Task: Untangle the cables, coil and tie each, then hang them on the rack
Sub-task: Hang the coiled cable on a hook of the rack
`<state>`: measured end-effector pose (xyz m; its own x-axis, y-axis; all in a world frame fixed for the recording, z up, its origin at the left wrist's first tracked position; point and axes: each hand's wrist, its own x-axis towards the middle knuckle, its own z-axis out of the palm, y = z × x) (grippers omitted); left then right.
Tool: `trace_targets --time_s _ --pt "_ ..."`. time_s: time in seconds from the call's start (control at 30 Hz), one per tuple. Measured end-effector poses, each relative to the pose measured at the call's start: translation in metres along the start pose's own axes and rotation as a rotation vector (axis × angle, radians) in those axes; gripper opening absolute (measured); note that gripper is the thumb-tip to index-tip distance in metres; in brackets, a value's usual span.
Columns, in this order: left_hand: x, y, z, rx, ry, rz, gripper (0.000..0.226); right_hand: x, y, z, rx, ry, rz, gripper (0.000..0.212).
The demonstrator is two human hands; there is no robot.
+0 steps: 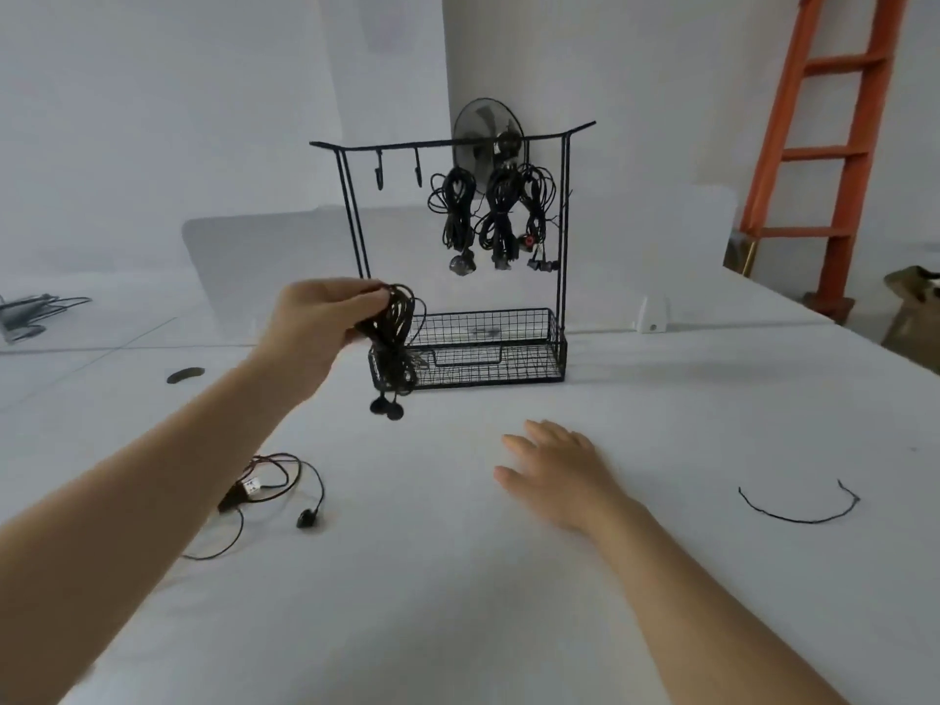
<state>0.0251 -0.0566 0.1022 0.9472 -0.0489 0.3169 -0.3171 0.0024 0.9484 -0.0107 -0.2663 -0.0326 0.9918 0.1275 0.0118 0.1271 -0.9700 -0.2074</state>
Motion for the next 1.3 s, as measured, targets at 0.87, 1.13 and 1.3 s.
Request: trace_targets --time_s 0.87,1.13,1.3 --pt "0.163 0.042 0.051 0.456 0.261 0.148 0.022 -0.002 0.000 -0.002 -0.029 0.057 -0.026 0.046" --pt "0.163 0.043 0.062 0.597 0.322 0.172 0.028 -0.002 -0.001 0.000 -0.034 0.066 -0.026 0.045" --pt "0.164 0.048 0.063 0.613 0.287 0.142 0.027 -0.001 -0.001 0.000 -0.034 0.062 -0.022 0.046"
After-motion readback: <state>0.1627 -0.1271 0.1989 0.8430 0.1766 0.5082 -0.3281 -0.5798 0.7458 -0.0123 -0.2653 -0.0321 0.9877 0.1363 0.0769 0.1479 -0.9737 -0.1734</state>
